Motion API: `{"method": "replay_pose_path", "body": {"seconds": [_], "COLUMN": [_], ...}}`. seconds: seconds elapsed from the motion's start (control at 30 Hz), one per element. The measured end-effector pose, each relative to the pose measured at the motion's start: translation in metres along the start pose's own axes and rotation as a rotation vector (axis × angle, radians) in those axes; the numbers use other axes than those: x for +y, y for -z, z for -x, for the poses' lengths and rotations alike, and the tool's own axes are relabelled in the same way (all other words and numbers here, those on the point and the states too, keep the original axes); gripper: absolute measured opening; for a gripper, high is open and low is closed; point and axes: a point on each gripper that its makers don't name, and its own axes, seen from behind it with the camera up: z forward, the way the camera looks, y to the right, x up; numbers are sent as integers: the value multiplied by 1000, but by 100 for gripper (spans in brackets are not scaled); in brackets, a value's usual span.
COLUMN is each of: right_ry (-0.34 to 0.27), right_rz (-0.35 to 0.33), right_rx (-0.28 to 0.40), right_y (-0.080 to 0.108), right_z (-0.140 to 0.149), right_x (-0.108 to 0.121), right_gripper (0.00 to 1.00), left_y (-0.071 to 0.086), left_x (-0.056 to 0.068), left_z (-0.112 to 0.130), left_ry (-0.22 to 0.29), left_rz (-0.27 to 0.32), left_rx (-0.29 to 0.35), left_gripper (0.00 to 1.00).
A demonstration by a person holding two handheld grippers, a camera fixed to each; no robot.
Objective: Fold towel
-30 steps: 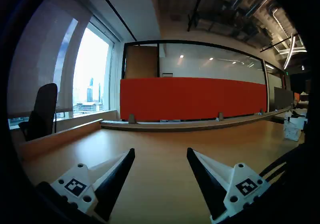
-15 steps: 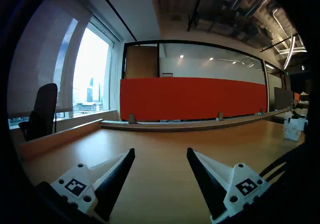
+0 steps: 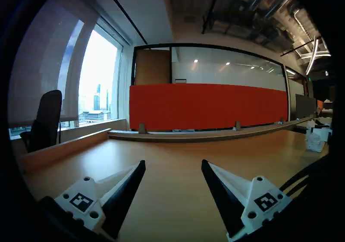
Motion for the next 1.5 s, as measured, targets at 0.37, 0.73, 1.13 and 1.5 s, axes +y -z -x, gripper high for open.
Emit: {"method": "replay_pose_path", "body": {"seconds": [0.37, 0.73, 1.13, 1.5], "right_ry": [0, 0, 0, 0], "right_rz": [1, 1, 1, 1], "right_rx": [1, 0, 0, 0], "right_y": [0, -1, -1, 0], "right_z": [0, 0, 0, 0], "right_x": [0, 0, -1, 0], "right_gripper": [99, 100, 100, 100], "left_y": [0, 1, 2, 2], "left_x": [0, 0, 0, 0], "left_z": [-1, -2, -4, -6], "left_ry": [0, 0, 0, 0], "left_rz": [0, 0, 0, 0], "left_rx": [0, -1, -1, -2], "left_gripper": [96, 96, 96, 96]}}
